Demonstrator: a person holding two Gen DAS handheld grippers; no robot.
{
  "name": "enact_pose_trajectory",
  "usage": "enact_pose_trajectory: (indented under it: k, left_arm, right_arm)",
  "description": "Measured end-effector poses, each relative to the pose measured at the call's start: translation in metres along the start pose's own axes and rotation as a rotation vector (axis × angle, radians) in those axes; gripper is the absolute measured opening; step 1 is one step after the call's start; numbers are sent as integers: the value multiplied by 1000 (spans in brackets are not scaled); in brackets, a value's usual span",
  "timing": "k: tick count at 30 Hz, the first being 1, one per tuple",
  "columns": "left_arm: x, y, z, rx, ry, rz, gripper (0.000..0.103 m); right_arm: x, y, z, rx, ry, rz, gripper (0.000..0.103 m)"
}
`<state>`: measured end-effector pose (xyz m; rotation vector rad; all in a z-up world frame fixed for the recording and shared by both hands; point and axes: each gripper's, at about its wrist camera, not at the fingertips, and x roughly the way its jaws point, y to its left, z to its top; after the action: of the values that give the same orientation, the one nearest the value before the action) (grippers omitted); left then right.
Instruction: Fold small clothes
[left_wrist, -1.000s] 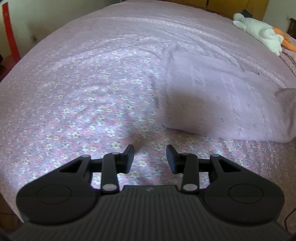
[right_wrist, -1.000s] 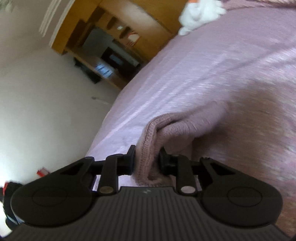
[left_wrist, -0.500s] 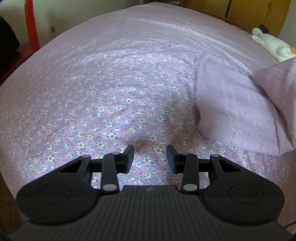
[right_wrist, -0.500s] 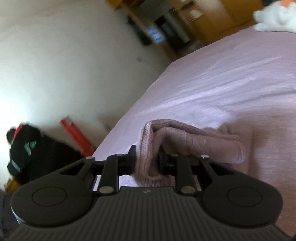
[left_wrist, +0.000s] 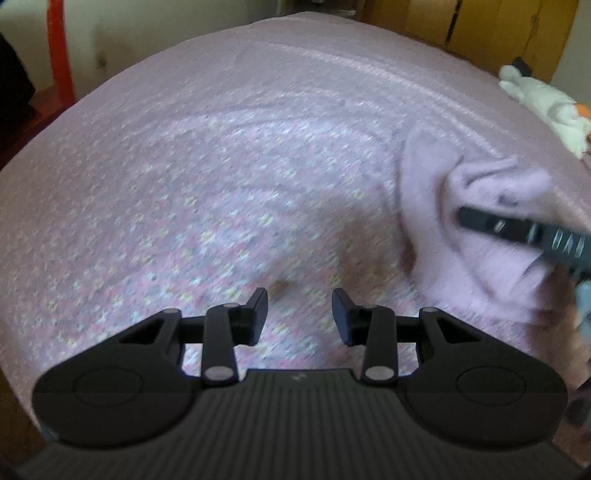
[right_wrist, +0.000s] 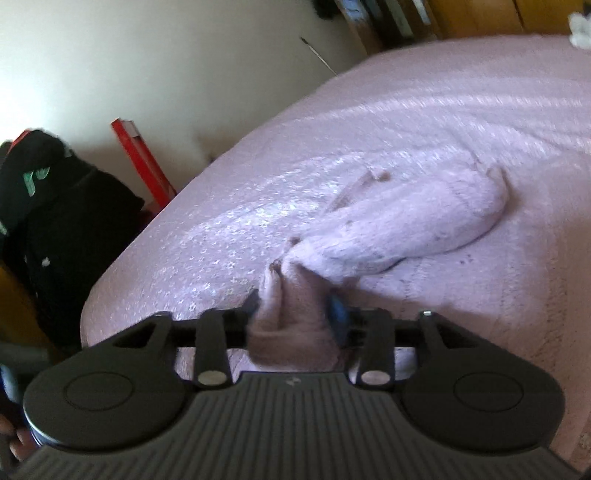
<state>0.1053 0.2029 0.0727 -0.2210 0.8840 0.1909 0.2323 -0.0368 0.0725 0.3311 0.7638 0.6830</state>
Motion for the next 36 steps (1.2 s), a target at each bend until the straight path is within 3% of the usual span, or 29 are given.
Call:
enact_pose_trajectory:
  k: [4,8,11,12,18,25,32,33,34,35,36]
  left_arm:
    - [-7,-14,20,28,-48,-74,40]
    - [-10,-39,39,119,-101,-125,41]
    - [-8,-62,48,194,-124,-150,62]
    - [-6,-71,50,225,-133,-166,65]
    - [17,-116,53,389,-114,-224,65]
    - [54,-157,53,511,-125,-180,65]
    - [78,-169,57,478,-149,-234,65]
    - [80,-171,57,474,-153,-226,61]
    - [84,-171,58,466,-155,-212,47]
    - [86,-170,60,456,-146,-202,17]
    - [84,-166,64,418,-146,-200,18]
  right_arm:
    - [-15,11,-2,-29,1,-7,64]
    - [-54,10,-5,-29,-71,-11,73]
    - [-88,0,-9,9,-138,-47,80]
    - [-99,-6,-10,31,-159,-64,82]
    - [-140,-42,-22,140,-242,-189,83]
    - [-149,-68,-43,206,-257,-264,86]
    - [-138,-88,-58,341,-269,-218,91]
    - [-139,-89,-60,346,-269,-217,91]
    - [-138,-88,-60,345,-268,-218,91]
    - [-138,-87,-60,343,-267,-219,91]
    - [-137,-86,-60,340,-265,-216,91]
